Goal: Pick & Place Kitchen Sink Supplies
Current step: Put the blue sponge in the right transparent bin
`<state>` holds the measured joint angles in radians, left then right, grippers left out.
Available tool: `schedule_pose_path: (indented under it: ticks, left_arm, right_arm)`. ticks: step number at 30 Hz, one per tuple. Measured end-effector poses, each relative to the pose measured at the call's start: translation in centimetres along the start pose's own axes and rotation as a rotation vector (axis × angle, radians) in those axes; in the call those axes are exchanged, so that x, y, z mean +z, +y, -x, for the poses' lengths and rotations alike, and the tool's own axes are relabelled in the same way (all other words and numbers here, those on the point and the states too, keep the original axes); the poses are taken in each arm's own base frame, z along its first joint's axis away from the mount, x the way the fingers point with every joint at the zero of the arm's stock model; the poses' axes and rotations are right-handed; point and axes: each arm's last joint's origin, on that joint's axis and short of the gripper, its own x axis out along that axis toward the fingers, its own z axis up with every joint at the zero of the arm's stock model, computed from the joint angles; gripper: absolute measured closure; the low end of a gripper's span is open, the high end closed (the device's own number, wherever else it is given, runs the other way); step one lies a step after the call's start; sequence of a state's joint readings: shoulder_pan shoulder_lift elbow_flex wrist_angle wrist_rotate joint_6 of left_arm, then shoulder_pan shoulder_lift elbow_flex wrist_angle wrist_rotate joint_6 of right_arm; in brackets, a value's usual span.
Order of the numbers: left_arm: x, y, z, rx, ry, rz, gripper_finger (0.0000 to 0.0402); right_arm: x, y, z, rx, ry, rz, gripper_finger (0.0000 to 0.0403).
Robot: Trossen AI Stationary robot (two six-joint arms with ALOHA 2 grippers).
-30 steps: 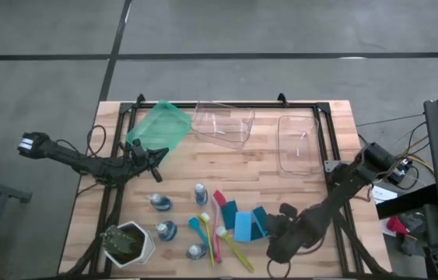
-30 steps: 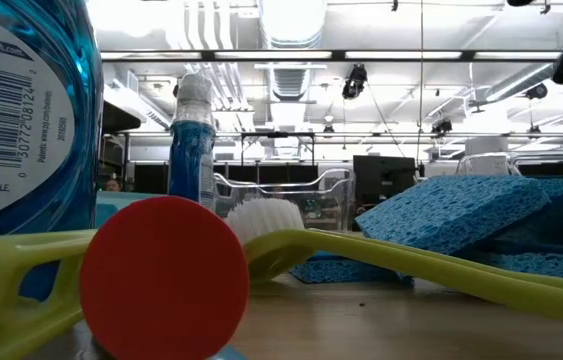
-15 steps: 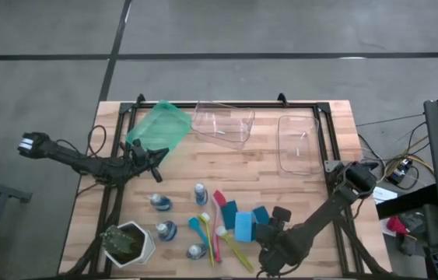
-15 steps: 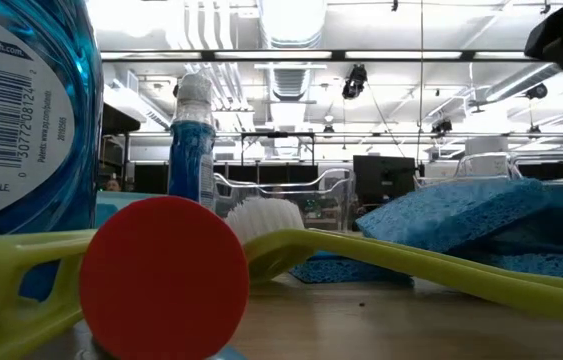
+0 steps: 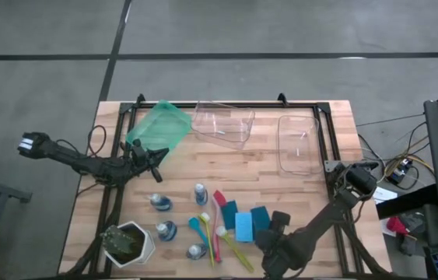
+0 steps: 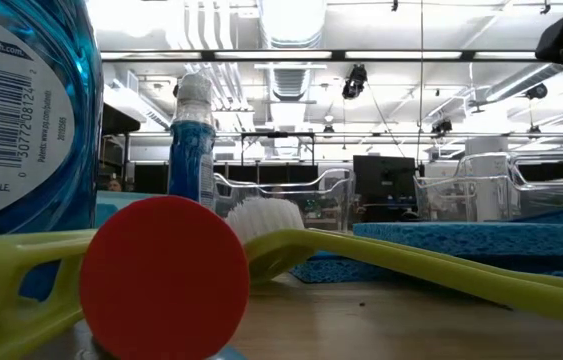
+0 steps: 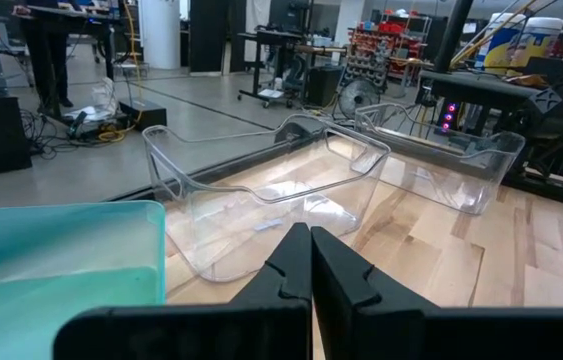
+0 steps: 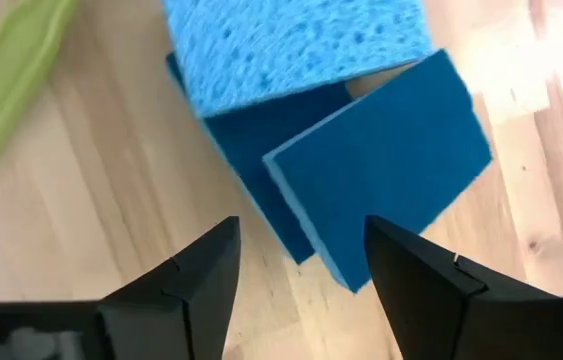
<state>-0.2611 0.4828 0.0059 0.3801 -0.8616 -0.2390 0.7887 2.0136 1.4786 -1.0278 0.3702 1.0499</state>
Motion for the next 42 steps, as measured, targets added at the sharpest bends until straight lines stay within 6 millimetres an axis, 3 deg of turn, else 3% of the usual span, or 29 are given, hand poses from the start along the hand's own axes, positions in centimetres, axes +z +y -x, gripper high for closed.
schedule_pose_path:
  ticks: [24,29,37,42]
  left_arm:
    - [0.0,0.0,0.0,0.0,0.0,0.0,0.0401]
    - [0.0,0.0,0.0,0.0,0.0,0.0,0.0401]
    - [0.0,0.0,0.0,0.0,0.0,0.0,0.0401]
    - [0.0,0.0,0.0,0.0,0.0,0.0,0.0401]
  right_arm:
    - [-1.3,-0.8,-2.5,-0.087,-0.066,0.161,0.02]
    - [-1.3,-0.9,-2.5,-0.091,-0.069,0.163,0.0247]
    - [-1.3,-0.9,-2.5,-0.091,-0.067,0.169,0.0376]
    - [-1.4,-1.2,-2.2,-0.122,-0.043,0.19,0.039]
